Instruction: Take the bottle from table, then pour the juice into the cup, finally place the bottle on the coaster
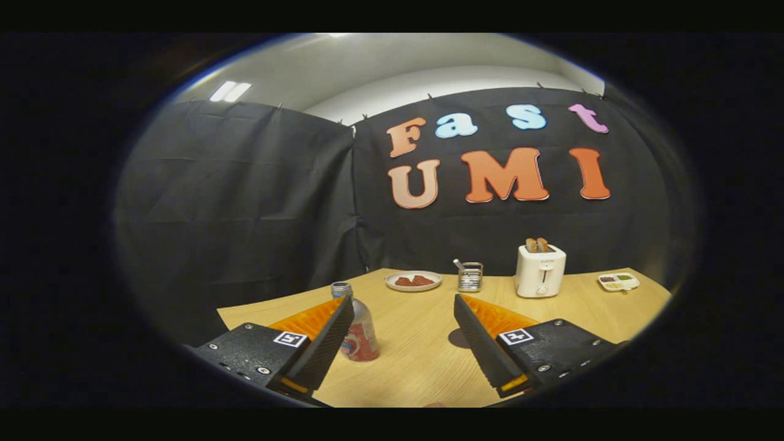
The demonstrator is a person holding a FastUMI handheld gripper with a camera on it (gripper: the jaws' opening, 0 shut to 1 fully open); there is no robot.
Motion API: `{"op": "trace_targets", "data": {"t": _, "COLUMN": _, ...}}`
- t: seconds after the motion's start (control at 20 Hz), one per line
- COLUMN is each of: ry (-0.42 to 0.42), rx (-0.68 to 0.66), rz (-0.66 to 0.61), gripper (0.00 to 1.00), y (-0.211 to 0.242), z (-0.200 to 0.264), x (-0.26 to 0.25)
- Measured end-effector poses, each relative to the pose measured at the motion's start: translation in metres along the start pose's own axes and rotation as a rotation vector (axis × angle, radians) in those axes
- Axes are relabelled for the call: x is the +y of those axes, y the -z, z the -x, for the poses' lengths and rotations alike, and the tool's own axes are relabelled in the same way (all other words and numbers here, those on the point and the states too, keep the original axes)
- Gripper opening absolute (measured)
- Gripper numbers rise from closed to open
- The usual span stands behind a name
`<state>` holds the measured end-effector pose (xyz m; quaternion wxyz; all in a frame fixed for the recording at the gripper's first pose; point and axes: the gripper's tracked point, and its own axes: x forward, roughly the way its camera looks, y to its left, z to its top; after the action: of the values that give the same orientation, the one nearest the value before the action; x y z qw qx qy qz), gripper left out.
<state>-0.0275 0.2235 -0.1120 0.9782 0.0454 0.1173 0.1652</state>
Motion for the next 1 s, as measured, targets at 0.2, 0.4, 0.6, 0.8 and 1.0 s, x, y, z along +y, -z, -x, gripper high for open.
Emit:
{"op": "trace_targets", "data": {"t": 0.2, "ry": -0.037, "rx": 0.032, "rz": 0.002, "gripper": 0.98, "y": 0.019, "z": -0.011, "x": 0.026}}
{"op": "trace_targets", "data": {"t": 0.4, "ry": -0.064, "rx": 0.076, "rz": -0.02, "gripper": 0.98, "y": 0.039, "z": -0.022, "x": 0.048}}
{"op": "trace_targets", "data": {"t": 0.6, "ry": -0.064, "rx": 0.116, "rz": -0.052, "gripper": 0.98, "y": 0.055, "z": -0.037, "x": 0.06}}
{"op": "trace_targets", "data": {"t": 0.8, "ry": -0.04, "rx": 0.154, "rz": -0.103, "gripper": 0.98, "y": 0.071, "z": -0.05, "x": 0.063}}
{"op": "trace_targets", "data": {"t": 1.0, "ry": -0.021, "rx": 0.181, "rz": -0.123, "gripper": 0.97, "y": 0.08, "z": -0.063, "x": 0.065}}
